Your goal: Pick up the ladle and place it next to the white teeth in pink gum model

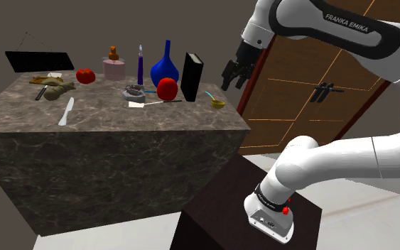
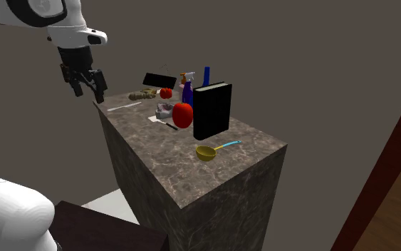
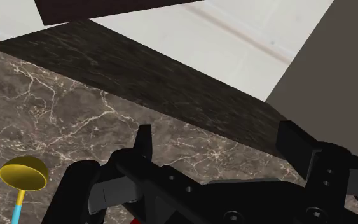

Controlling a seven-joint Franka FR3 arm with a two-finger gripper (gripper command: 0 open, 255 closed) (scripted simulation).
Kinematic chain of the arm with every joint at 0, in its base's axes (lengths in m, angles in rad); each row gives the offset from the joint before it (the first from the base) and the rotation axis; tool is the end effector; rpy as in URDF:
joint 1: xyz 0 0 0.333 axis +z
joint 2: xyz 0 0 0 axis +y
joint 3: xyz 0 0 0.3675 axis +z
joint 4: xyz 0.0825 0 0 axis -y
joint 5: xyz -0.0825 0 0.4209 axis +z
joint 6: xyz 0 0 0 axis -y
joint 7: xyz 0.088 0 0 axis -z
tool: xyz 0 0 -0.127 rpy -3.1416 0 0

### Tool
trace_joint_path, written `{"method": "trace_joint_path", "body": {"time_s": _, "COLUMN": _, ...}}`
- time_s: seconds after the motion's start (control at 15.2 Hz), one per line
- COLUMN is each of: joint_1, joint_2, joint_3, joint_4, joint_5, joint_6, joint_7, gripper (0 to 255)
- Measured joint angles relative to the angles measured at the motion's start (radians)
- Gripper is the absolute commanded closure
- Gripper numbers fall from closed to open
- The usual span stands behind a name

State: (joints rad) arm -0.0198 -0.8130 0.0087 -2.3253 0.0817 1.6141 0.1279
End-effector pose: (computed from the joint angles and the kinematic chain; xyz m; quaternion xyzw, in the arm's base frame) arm 0.3057 0.0077 0.6354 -0.9955 0.0702 -0.0486 0.0405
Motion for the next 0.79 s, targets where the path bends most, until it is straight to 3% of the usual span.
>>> {"method": "trace_joint_path", "body": {"time_s": 0.2, "joint_1": -0.009, "joint_2": 0.034, "joint_3": -0.014, "joint_4": 0.004, "joint_5": -0.005, "joint_6": 0.025, "joint_7": -0.006, "gripper": 0}}
{"method": "trace_joint_path", "body": {"time_s": 0.79, "joint_1": -0.069, "joint_2": 0.281, "joint_3": -0.132, "joint_4": 0.065, "joint_5": -0.03, "joint_6": 0.175, "joint_7": -0.071, "gripper": 0}}
